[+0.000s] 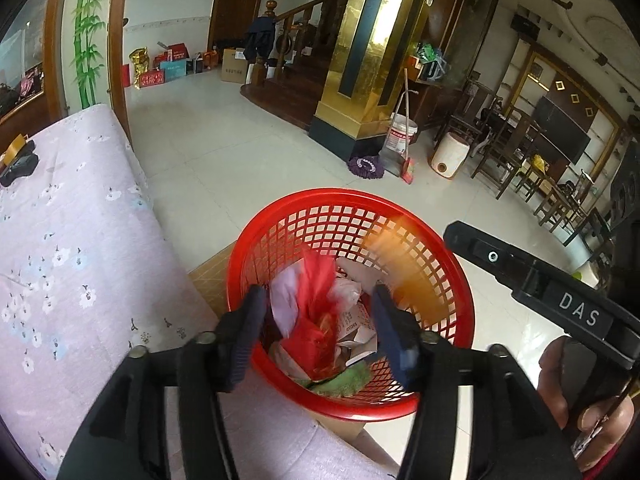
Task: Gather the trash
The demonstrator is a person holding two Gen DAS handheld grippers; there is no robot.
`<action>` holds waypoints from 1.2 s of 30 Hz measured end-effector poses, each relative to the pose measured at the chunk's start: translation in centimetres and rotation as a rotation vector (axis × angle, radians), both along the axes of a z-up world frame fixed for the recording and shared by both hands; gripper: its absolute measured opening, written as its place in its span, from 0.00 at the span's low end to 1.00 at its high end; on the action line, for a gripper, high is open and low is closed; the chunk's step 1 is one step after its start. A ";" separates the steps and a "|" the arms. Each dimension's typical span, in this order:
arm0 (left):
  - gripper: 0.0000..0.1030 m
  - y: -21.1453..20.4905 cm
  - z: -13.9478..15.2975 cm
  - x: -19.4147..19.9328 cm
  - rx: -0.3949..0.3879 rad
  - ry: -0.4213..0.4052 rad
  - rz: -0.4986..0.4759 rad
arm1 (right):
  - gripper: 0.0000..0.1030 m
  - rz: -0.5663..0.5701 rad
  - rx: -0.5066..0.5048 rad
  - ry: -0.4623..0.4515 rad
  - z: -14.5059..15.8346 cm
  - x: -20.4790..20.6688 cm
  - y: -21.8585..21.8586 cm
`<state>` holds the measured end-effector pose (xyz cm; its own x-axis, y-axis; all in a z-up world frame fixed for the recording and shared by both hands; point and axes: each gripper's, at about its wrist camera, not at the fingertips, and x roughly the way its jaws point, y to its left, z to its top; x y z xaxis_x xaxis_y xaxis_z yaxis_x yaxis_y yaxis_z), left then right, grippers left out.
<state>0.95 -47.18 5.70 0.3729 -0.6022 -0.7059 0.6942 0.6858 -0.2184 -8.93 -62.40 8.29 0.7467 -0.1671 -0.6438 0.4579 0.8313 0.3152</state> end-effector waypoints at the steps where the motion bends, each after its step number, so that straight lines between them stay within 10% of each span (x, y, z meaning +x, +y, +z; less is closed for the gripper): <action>1: 0.63 0.1 0.1 0.0 -0.004 -0.003 0.000 | 0.61 -0.001 0.000 -0.001 0.1 -0.2 0.0; 7: 0.71 2.9 1.7 -1.5 -0.024 -0.045 0.033 | 0.69 -0.041 -0.025 -0.021 1.7 -3.0 1.1; 17: 0.94 11.9 3.6 -8.2 0.023 -0.299 0.131 | 1.00 -0.210 -0.337 0.024 3.0 -9.3 8.8; 36: 0.96 20.4 0.3 -14.1 0.174 -0.414 0.415 | 1.00 -0.223 -0.451 0.066 1.4 -12.7 14.3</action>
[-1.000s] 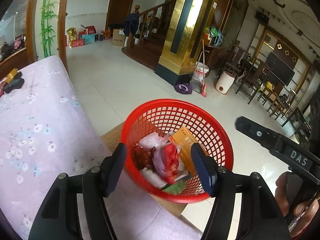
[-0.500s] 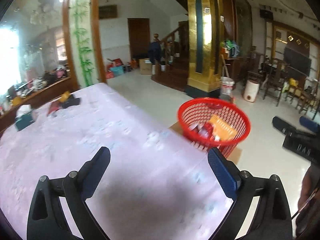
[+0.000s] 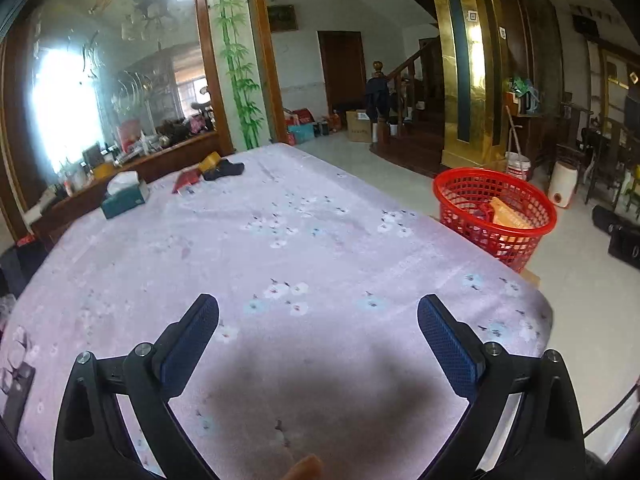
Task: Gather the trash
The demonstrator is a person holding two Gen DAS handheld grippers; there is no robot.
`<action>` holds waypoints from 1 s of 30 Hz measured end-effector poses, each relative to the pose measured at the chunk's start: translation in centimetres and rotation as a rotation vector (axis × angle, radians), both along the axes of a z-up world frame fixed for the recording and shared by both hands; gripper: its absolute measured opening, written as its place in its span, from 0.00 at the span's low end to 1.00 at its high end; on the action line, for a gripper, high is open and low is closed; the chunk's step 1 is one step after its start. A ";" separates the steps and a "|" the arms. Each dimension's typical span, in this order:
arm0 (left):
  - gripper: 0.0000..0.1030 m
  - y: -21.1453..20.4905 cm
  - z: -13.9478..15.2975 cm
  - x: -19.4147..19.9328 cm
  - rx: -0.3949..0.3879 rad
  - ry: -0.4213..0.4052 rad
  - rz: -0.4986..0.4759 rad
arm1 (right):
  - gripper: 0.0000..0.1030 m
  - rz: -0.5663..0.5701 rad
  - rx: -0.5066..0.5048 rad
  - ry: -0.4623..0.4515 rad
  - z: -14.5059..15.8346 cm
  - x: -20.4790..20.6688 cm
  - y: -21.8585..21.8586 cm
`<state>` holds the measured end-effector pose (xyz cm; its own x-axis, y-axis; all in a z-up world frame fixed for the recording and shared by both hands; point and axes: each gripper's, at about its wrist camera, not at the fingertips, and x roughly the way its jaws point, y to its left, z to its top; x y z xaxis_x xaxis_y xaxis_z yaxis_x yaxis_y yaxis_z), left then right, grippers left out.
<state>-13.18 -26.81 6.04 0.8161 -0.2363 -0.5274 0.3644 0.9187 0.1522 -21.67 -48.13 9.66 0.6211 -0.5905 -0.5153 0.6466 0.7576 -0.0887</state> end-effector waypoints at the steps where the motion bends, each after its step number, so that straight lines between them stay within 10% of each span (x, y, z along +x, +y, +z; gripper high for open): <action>1: 0.96 -0.1 -0.1 -0.2 0.016 -0.023 0.008 | 1.00 -0.004 -0.003 -0.003 0.1 0.0 0.0; 30: 0.96 0.1 -1.0 -0.1 0.066 -0.002 0.034 | 1.00 0.021 -0.054 0.007 0.4 1.1 1.4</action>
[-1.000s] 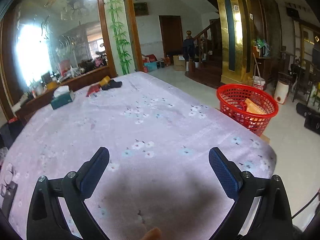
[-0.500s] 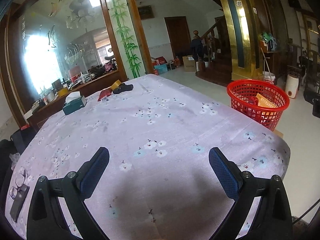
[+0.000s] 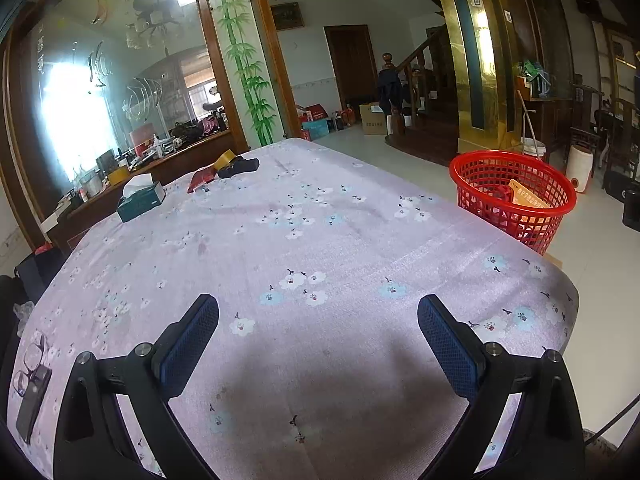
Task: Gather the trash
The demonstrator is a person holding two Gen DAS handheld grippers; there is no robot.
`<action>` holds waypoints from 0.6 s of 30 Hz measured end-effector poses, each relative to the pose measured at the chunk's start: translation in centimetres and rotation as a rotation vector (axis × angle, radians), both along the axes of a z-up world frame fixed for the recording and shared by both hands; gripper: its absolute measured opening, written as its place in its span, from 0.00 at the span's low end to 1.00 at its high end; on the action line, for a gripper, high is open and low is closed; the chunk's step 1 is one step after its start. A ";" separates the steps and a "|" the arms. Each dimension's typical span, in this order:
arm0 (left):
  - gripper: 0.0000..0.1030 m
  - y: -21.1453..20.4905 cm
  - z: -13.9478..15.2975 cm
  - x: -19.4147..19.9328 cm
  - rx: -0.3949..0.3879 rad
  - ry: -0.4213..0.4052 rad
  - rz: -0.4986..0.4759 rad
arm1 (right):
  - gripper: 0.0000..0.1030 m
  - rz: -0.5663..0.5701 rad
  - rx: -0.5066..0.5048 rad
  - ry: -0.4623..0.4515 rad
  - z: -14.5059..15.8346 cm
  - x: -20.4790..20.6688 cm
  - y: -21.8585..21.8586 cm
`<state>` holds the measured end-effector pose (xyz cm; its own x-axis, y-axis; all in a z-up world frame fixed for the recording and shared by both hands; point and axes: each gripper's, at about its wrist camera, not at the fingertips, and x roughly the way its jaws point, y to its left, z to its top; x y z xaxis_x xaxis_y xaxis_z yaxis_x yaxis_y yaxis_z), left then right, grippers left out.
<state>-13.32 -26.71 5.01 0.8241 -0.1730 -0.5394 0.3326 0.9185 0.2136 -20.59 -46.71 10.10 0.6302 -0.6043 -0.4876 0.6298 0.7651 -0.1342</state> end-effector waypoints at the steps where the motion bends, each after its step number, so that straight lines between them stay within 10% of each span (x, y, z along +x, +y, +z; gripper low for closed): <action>1: 0.96 0.0 0.0 0.0 0.001 0.000 0.001 | 1.00 0.002 -0.002 0.001 0.0 0.0 0.1; 18: 0.96 0.0 -0.4 -0.2 0.000 0.011 -0.009 | 1.00 0.006 -0.005 0.001 0.0 0.1 0.1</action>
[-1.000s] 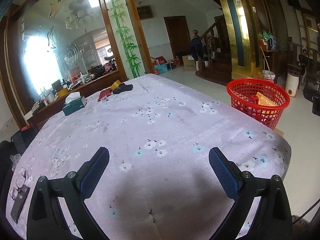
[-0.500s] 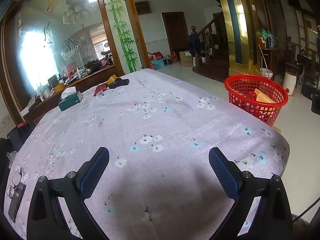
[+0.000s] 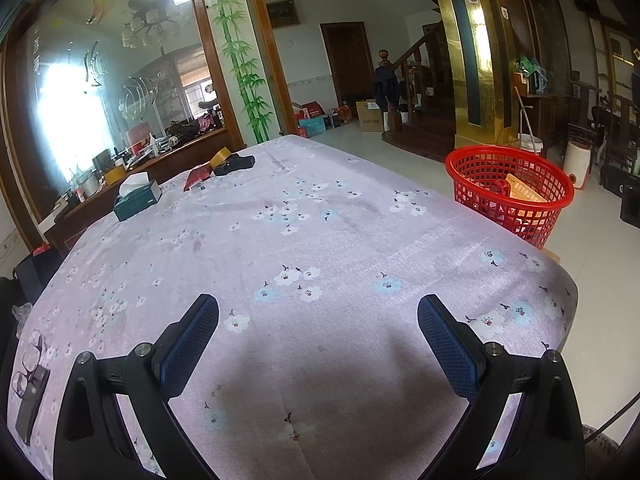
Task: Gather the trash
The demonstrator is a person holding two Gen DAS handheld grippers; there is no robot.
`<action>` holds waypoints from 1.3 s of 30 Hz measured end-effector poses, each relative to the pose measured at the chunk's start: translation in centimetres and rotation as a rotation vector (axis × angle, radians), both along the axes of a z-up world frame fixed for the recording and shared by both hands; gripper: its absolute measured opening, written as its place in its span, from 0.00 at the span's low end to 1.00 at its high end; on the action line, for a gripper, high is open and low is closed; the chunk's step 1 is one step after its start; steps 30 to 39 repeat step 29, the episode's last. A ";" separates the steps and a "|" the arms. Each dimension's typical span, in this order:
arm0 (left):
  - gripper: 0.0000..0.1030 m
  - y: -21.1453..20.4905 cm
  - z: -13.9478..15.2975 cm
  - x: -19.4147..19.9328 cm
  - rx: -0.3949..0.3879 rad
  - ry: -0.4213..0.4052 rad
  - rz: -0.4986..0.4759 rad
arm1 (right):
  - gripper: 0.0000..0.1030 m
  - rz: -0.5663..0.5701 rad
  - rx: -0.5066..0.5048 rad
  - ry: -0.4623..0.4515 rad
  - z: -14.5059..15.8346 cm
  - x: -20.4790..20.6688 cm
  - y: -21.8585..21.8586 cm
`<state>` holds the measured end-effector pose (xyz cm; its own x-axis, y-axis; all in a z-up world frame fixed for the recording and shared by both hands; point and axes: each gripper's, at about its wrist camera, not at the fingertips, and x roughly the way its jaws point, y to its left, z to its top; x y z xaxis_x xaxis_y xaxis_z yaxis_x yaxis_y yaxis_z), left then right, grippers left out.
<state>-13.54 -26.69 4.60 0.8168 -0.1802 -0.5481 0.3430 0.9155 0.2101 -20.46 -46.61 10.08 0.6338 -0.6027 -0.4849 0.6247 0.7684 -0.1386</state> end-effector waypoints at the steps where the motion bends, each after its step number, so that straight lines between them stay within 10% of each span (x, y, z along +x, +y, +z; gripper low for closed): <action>1: 0.96 0.0 -0.1 0.0 0.000 0.002 -0.001 | 1.00 -0.001 -0.002 0.001 0.0 0.0 0.0; 39: 0.96 5.0 0.3 2.7 -0.106 0.109 0.045 | 1.00 0.094 0.010 0.013 0.3 1.8 1.8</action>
